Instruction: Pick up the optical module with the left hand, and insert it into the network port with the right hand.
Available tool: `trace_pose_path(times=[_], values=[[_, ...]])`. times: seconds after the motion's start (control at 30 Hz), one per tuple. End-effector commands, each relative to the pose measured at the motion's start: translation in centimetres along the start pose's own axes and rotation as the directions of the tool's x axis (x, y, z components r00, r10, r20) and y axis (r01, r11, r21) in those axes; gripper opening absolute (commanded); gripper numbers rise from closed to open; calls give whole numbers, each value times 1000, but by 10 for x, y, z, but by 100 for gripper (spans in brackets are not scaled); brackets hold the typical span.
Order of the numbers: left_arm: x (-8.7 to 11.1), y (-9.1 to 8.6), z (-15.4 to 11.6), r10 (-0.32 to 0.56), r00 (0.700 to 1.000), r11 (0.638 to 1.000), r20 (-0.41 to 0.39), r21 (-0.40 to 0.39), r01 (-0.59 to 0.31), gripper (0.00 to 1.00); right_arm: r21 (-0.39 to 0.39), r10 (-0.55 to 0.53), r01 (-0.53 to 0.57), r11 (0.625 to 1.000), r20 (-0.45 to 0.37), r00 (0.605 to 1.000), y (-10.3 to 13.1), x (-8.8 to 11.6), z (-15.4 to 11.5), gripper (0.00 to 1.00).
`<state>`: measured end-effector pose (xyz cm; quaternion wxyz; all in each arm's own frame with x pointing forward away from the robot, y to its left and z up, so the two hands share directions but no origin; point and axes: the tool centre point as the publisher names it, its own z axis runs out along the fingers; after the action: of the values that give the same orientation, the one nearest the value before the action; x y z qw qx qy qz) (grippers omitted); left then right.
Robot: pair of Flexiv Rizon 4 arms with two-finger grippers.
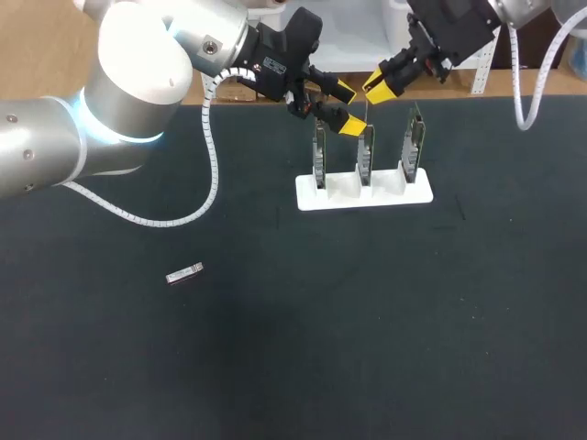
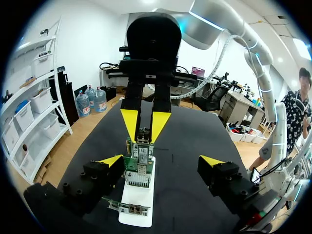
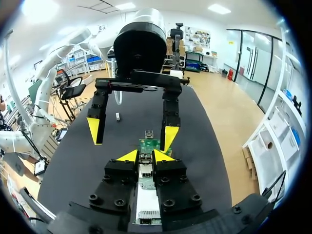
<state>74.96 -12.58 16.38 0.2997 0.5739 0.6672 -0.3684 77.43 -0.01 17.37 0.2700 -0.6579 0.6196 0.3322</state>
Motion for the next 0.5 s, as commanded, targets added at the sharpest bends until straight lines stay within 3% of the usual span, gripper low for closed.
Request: trace_pose_path(times=[0.03, 0.5], values=[[-1, 2, 1, -2, 1000, 1000, -6, 3, 2, 100, -2, 2, -2, 1000, -2, 1000, -4, 2, 1, 0], [-1, 2, 1, -2, 1000, 1000, -6, 3, 2, 100, -12, 4, -4, 1000, -7, 1000, -4, 4, -1, 0]])
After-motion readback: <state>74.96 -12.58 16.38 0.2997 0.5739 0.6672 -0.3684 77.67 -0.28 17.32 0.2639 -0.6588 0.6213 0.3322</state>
